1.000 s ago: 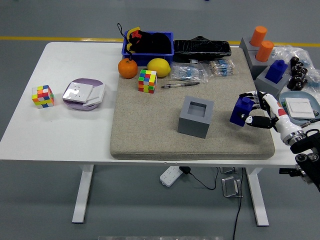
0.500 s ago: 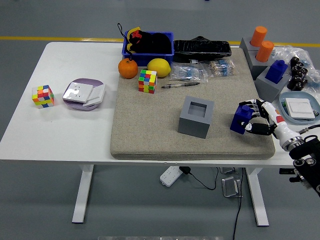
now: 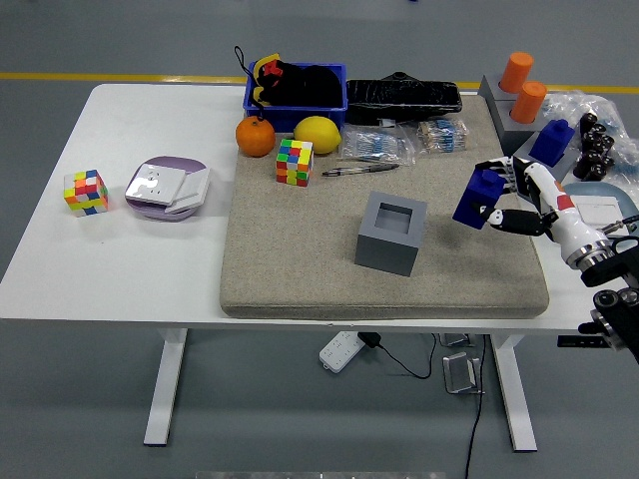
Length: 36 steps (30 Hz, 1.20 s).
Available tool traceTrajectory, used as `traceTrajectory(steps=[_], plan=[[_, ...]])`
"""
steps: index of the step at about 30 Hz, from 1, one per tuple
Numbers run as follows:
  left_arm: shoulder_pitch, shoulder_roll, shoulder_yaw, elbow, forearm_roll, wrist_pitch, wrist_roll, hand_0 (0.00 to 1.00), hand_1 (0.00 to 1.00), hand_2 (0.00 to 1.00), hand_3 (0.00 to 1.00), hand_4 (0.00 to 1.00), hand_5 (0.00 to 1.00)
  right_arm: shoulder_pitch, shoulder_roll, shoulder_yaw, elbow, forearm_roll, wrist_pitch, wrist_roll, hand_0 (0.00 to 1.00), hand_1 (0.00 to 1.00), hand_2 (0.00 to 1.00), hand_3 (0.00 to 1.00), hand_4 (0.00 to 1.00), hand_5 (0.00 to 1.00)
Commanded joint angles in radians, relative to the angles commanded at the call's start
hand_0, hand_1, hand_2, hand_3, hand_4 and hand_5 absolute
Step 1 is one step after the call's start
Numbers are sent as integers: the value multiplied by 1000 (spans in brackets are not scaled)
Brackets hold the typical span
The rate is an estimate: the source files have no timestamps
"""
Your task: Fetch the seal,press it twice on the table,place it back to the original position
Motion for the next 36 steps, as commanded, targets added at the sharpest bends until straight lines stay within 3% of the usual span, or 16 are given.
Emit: traceTrajectory(steps=[6,11,36], plan=[[1,-1,1,0,-1,0,0,812,812,787,834,787,416,8,8,-12,92,14,14,-12,453,364,378,407,662,2],[0,0,-1,-1,0,-1,0,813,813,786,834,788,417,19,20,-45,117,22,21,-18,453,365,378,410,663,2],[-8,13,30,-3,-7,0,0,813,813,786,835,790,420,78,81,-142,5,24,20,-8,453,365,377,410,672,2]])
